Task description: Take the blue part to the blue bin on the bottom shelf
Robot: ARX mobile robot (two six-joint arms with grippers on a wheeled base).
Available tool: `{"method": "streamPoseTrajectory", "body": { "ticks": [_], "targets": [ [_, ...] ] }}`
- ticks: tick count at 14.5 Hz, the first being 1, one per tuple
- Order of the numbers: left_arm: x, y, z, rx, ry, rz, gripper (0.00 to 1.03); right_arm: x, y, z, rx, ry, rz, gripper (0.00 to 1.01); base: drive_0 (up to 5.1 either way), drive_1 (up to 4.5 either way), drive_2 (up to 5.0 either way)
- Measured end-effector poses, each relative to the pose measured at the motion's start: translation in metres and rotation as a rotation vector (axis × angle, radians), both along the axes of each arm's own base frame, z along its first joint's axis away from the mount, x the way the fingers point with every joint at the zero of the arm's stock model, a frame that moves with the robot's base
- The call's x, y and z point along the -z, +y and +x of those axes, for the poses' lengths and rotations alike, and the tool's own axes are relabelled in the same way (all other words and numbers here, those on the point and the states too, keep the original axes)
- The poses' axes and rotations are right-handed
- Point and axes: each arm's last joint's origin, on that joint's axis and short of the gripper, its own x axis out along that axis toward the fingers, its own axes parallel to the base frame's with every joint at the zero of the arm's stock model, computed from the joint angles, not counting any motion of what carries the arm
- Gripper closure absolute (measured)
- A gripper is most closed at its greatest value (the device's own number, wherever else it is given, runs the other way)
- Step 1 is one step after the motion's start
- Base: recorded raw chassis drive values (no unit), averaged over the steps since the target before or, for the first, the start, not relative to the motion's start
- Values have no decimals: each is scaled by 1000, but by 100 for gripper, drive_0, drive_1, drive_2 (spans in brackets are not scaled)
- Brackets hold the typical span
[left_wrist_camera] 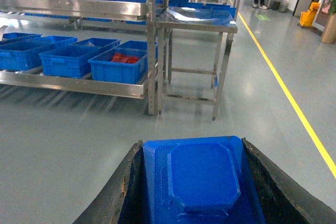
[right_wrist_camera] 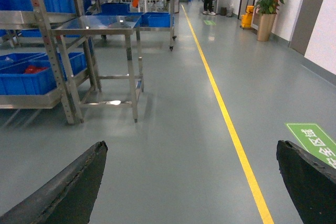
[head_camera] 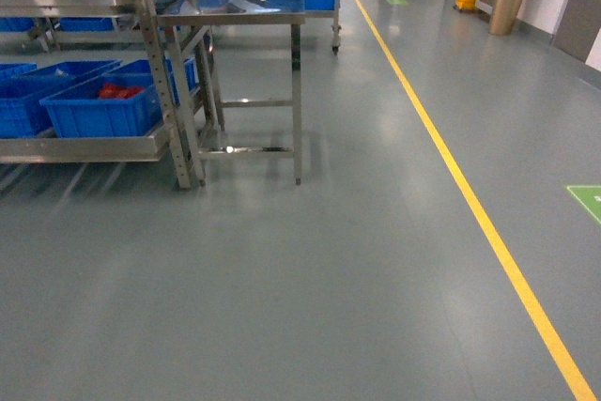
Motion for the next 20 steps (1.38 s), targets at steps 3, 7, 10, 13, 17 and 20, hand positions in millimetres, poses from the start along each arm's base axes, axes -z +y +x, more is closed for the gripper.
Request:
{"method": "streamPoseTrajectory", "body": {
  "ticks": [3,7,10,13,17,20],
  "targets": [
    [0,0,0,0,1,1,59,0,0,0,0,1,0,3,-1,430,-431],
    [0,0,0,0,2,1,59,0,0,0,0,3,0,3,5,435,-426],
    [1,0,0,0,5,2,59,1,0,0,0,8,0,3,6,437,-424],
    [0,0,0,0,3,1,59,1,0,0,0,6,0,3,11,441,-419],
    [1,0,0,1,6,0,59,0,0,0,0,5,0,3,2,433,-428],
    [0,0,0,1,1,-5,59,1,0,0,0,8,0,3,-2,428,-433]
  ]
}}
